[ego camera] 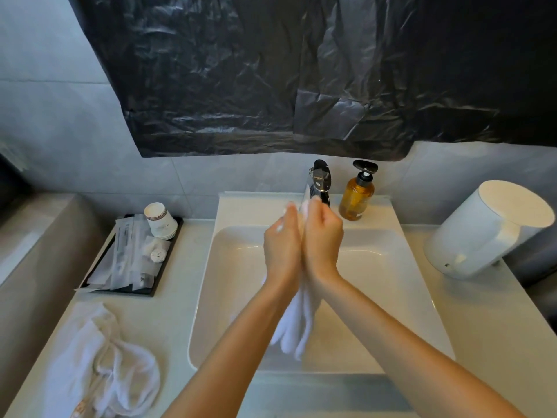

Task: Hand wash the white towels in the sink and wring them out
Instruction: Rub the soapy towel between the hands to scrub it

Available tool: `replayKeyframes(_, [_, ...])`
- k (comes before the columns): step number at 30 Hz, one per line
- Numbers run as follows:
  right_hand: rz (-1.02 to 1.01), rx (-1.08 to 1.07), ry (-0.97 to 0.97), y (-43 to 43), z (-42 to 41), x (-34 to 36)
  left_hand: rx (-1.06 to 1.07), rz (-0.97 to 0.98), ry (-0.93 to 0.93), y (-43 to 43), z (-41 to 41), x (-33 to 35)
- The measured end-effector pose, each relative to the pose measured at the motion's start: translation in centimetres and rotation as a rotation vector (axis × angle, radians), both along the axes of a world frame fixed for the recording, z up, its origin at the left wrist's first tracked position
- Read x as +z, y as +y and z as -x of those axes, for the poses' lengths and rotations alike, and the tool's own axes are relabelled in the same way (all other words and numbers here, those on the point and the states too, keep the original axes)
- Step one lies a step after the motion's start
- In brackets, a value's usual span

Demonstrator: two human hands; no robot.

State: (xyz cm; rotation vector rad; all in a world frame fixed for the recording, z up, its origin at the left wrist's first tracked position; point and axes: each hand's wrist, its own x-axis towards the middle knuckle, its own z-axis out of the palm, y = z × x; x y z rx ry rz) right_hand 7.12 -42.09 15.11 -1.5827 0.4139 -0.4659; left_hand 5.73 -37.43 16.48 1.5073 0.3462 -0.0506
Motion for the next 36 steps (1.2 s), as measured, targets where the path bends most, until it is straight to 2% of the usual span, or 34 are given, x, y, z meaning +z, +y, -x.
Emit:
replayKeyframes(2, [0.084, 0.098, -0.065, 1.2, 1.9, -0.6, 0.050, -0.001, -0.018, 0.8, -0.7, 0.1])
replayKeyframes(4, [0.125, 0.194, -0.045, 0.9, 2.0, -0.5, 0.080, 0.037, 0.002, 0.9, -0.9, 0.0])
replayKeyframes(5, [0.110, 0.185, -0.011, 0.3, 0.7, -0.2, 0.062, 0.044, 0.016, 0.5, -0.7, 0.0])
replayKeyframes(7, [0.031, 0.037, 0.047, -0.8, -2.0, 0.1, 0.015, 0.018, 0.006, -0.4, 0.0, 0.0])
replayKeyframes(9, [0.000, -0.051, 0.038, 0.0, -1.3, 0.1, -0.001, -0.023, -0.037, 0.0, -0.5, 0.2])
replayKeyframes(12, [0.019, 0.135, -0.022, 1.9, 2.0, -0.3, 0.065, -0.009, -0.055, 1.2, -1.7, 0.4])
replayKeyframes(14, [-0.037, 0.194, 0.058, 0.6, 0.2, 0.5, 0.096, 0.052, -0.047, 0.7, -1.1, 0.2])
replayKeyframes(16, [-0.087, 0.082, 0.115, -0.7, -2.6, 1.0, 0.069, 0.080, -0.044, -0.6, 0.0, 0.2])
replayKeyframes(18, [-0.074, -0.001, 0.089, -0.2, -2.1, 1.1, 0.065, 0.061, -0.056, -0.5, -0.5, 0.3])
replayKeyframes(21, [-0.010, 0.162, -0.018, 1.9, 1.7, 0.2, 0.167, 0.113, -0.004, 1.1, -1.8, 0.3])
replayKeyframes(23, [-0.017, 0.242, 0.015, 1.2, 0.8, 0.6, 0.168, 0.142, 0.023, 0.7, -1.1, 0.0])
replayKeyframes(27, [-0.098, 0.006, 0.070, 0.4, -1.8, 0.8, 0.090, 0.106, 0.024, -0.3, -0.5, 0.2])
replayKeyframes(30, [-0.027, 0.177, 0.019, 2.2, 1.6, 0.1, 0.156, 0.127, 0.053, 1.3, -2.1, 0.2])
replayKeyframes(32, [-0.026, 0.259, 0.047, 1.4, 1.1, 0.7, 0.158, 0.075, 0.027, 1.0, -1.8, 0.0])
replayKeyframes(36, [-0.100, -0.026, 0.079, -0.1, -2.5, 0.8, 0.054, 0.024, 0.008, -0.6, -0.4, 0.1])
